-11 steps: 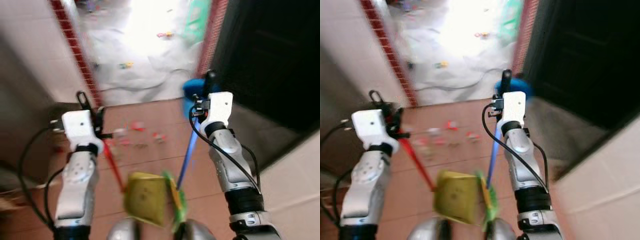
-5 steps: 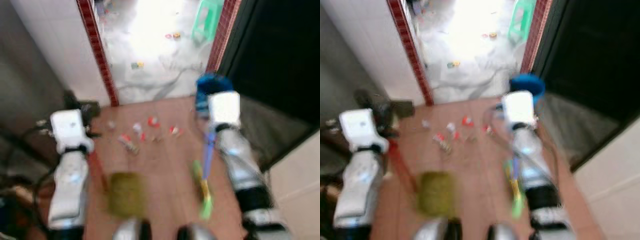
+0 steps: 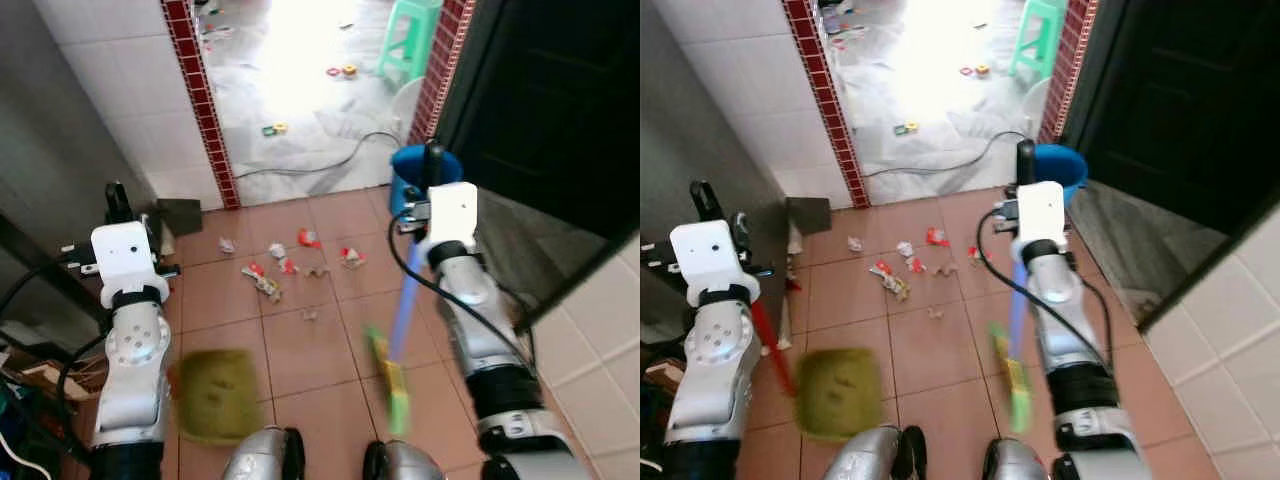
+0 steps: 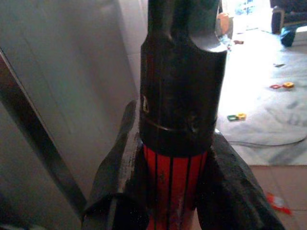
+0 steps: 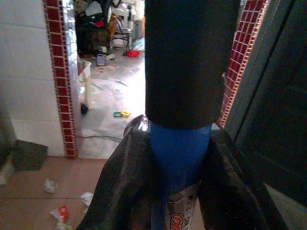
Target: Sweep floor
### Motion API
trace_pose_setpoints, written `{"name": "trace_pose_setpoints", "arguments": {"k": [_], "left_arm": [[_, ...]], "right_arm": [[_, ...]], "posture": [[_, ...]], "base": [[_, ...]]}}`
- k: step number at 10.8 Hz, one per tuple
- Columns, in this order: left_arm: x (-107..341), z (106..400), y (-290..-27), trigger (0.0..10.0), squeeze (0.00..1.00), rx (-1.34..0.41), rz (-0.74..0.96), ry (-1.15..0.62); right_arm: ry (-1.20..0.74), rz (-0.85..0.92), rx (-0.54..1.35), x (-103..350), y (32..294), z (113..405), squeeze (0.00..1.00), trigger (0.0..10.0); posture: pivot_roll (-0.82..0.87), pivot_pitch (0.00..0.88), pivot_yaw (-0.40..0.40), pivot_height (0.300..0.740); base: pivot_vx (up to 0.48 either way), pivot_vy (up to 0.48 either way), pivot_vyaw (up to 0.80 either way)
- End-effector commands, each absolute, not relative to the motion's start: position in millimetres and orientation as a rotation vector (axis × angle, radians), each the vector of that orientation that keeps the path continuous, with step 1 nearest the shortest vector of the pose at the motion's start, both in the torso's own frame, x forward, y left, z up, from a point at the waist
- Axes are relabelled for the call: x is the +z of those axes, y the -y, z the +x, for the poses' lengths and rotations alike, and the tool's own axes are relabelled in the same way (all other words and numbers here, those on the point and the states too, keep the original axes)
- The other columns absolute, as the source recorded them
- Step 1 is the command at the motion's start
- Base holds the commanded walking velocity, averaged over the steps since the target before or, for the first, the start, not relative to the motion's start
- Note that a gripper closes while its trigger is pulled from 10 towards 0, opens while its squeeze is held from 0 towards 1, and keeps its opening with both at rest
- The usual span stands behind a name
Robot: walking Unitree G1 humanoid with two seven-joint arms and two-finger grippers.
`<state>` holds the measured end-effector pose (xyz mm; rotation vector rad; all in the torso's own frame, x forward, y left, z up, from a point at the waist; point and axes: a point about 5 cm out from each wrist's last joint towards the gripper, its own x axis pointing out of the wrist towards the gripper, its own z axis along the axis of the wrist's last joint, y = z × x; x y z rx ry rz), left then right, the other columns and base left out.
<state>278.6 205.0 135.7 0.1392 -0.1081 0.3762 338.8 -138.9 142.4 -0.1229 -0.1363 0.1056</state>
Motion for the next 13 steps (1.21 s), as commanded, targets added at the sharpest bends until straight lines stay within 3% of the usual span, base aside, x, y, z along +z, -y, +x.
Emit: {"name": "trace_pose_setpoints", "arguments": {"k": [1, 5, 8, 11, 13], "left_arm": [[152.0, 284.1, -204.9, 10.0, 0.0, 0.382, 0.135, 0.176], [149.0, 314.9, -194.8, 10.0, 0.0, 0.343, 0.059, 0.184], [146.0, 321.4, -189.7, 10.0, 0.0, 0.289, 0.034, 0.173], [141.9, 323.7, -189.6, 10.0, 0.0, 0.277, 0.04, 0.145], [127.4, 319.3, -186.6, 10.0, 0.0, 0.209, -0.058, 0.057]], "right_arm": [[0.184, -0.121, 0.114, 152.5, 136.4, 341.9, 0.0, 10.0], [0.216, -0.058, 0.141, 155.5, 123.7, 349.6, 0.0, 10.0], [0.264, -0.087, 0.158, 160.2, 130.4, 346.2, 0.0, 10.0], [0.232, -0.119, 0.217, 157.5, 130.6, 344.1, 0.0, 10.0], [0.199, -0.155, 0.303, 158.9, 124.8, 346.9, 0.0, 10.0]], "posture": [[0.01, 0.091, 0.066, 0.74], [-0.03, 0.012, 0.073, 0.74], [-0.06, 0.044, 0.117, 0.74], [-0.06, 0.064, 0.1, 0.74], [-0.06, 0.071, 0.086, 0.74]], "base": [[0.0, 0.0, 0.0], [0.0, 0.0, 0.0], [0.215, 0.0, 0.44], [0.114, 0.0, 0.14], [0.0, 0.0, 0.0]]}}
